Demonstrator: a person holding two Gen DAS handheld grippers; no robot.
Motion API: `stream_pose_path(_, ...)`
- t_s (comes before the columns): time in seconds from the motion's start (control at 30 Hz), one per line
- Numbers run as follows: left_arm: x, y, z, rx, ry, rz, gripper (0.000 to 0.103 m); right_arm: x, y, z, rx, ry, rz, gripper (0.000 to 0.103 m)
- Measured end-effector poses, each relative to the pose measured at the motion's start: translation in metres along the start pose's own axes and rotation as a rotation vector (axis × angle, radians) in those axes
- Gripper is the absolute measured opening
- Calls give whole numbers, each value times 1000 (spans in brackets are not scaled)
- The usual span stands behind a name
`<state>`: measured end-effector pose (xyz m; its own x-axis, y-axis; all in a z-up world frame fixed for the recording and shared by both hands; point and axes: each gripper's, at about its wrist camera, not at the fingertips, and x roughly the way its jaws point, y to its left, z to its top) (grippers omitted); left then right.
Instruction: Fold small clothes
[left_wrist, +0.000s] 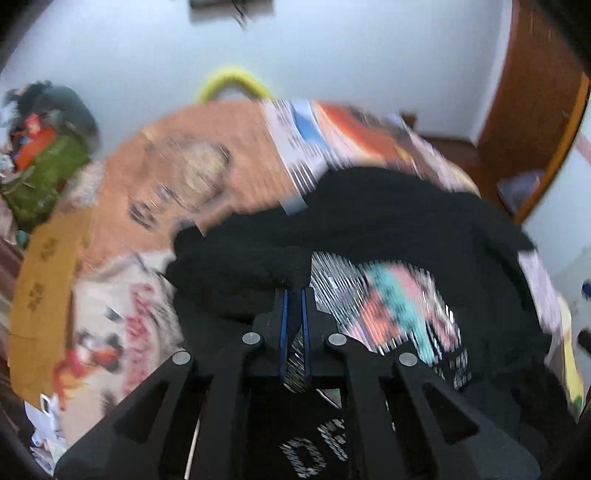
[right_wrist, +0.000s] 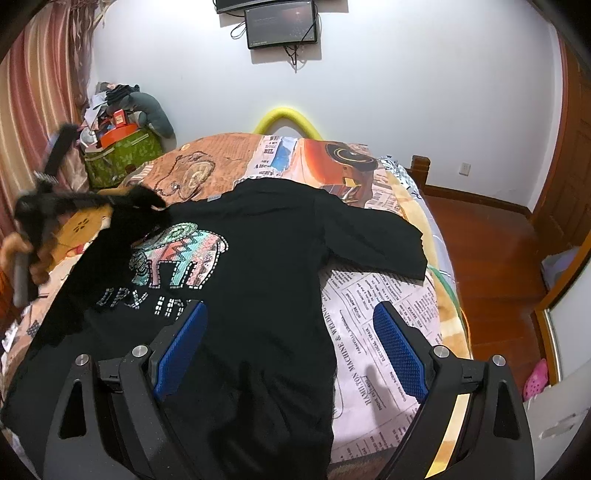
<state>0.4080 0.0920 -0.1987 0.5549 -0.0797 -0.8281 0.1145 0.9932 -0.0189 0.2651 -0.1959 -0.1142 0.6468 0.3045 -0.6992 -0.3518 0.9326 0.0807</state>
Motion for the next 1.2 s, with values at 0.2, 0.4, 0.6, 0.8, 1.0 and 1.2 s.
stream_pose_path(0.2,-6,21,-29,-90,37,-60,32,2,11,5,-45,14,14,90)
stream_pose_path(0.4,-63,68,-47,-167,-89,32,62,15,40,19,-101,18,56,90)
stream_pose_path(0.6,-57,119,-66,-258,-45,148,62,41,83,40,-183,25,117,90)
stream_pose_path(0.8,-20,128,-66,-291,-3,100,62,92,129,73,-274,43,143,88)
stream_pose_path(1.0,24,129,-47,-296,40,69,62,155,158,100,-288,119,159,74)
stream_pose_path(1.2,64,145,-44,-344,111,28,62,223,180,118,-256,229,196,62)
